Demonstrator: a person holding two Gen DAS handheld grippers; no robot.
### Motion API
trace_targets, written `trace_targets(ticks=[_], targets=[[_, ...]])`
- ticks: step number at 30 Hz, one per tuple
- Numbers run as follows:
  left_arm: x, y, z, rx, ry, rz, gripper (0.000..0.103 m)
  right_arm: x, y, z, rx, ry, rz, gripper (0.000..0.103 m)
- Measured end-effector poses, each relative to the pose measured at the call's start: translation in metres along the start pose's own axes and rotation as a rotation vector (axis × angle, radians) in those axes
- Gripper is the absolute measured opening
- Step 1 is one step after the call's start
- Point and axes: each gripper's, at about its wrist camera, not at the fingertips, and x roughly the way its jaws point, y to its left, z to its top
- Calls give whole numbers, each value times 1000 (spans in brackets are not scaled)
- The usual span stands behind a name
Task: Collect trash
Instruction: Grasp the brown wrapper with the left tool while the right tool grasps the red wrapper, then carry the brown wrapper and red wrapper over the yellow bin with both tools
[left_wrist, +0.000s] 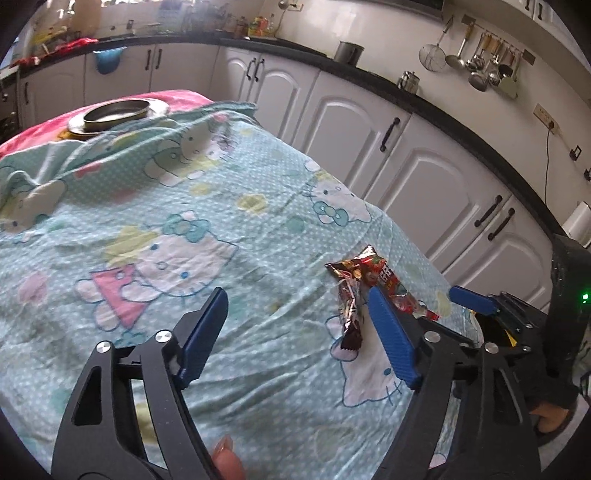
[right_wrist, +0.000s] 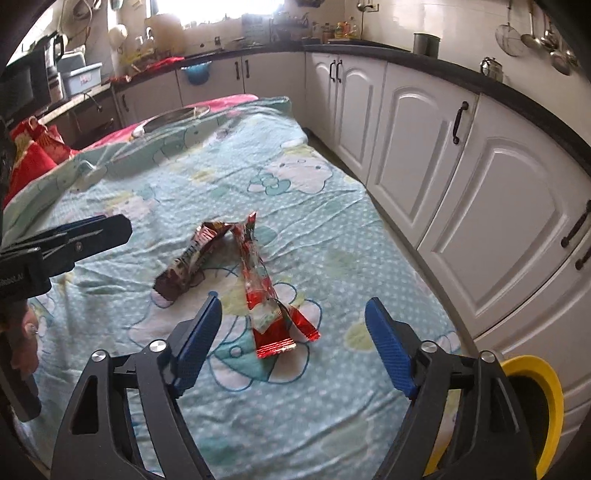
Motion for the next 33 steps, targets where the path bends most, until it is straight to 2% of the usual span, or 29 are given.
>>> trace_targets(ticks=[2, 6, 9, 16, 19, 21, 23, 27, 33], targets=[[7, -2, 2, 0, 16, -22, 64, 5, -1, 0, 5, 7, 2, 73], [23, -7, 4, -11, 69, -101, 57, 12, -3, 1, 5, 14, 14, 63], [31, -14, 2, 10, 92, -112, 52, 19, -2, -1, 0, 35, 25, 51], [50, -21, -2, 15, 138, -163, 37, 19, -1, -10, -15, 13, 29, 40], [51, -19, -2, 13, 143, -157, 29, 16, -3, -13, -7, 5, 38, 34], [51, -17, -3, 15, 147, -141, 19, 15, -4, -15, 3, 2, 43, 31], [51, -14, -4, 12, 148, -135, 13, 13, -4, -16, 10, 1, 43, 25], [48, -13, -6, 15, 148, -140, 11, 9, -6, -20, 39, 1, 46, 13], [38, -16, -13, 46, 132, -114, 10, -3, -5, -31, 86, 13, 75, 8]])
